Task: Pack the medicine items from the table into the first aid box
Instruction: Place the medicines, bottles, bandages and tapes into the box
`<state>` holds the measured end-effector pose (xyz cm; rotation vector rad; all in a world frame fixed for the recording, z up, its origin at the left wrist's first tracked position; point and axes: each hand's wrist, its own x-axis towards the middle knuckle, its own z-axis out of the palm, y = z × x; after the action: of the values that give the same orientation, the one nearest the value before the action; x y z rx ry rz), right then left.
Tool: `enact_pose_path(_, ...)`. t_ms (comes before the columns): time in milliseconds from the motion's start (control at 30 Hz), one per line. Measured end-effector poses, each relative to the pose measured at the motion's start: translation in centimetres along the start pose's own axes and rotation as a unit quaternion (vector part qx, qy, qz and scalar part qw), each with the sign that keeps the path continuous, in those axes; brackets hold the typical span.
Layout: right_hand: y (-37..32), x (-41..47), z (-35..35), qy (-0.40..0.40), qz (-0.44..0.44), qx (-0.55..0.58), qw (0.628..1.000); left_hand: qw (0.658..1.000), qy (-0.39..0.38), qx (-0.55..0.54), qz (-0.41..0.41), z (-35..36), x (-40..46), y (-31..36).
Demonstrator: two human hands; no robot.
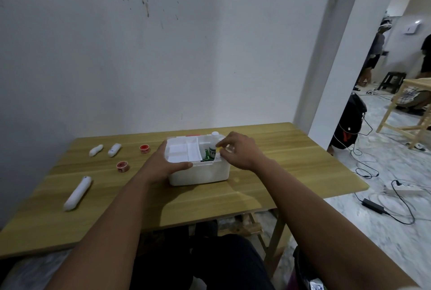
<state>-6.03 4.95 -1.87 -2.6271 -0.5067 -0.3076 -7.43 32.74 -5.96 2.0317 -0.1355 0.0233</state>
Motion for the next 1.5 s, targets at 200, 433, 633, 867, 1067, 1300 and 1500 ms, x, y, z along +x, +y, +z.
enact_pose_path(200,1.5,-1.2,-0.2,0.103,0.026,0.190,0.976,1.000,0.001,-0.005,0.002,0.1,-0.2,0.2)
enact_pose_path(433,1.2,-0.4,0.2,0.069,0.047,0.149,0.985,1.000,0.000,0.002,0.008,-0.1,-0.3,0.1)
enact_pose_path(633,-0.1,0.2,-0.5,0.027,0.035,0.043,0.998,1.000,-0.001,-0.005,0.000,0.0,-0.5,0.6)
enact_pose_path(867,1.6,-0.9,0.4,0.135,0.045,0.181,0.973,1.000,-0.007,-0.010,0.011,-0.2,-0.8,0.6)
enact_pose_path(1067,2.4,-0.7,1.4,0.053,0.105,0.240,0.964,0.998,-0.032,0.049,-0.002,-1.3,-0.7,1.1)
enact_pose_path(1300,2.5,0.2,2.7,-0.026,0.091,0.263,0.960,0.994,-0.046,0.098,-0.002,-2.4,-0.4,1.5)
enact_pose_path(1500,3.4,-0.2,2.2,0.126,0.017,0.232,0.964,0.995,-0.051,0.089,-0.015,-2.5,-0.1,1.2)
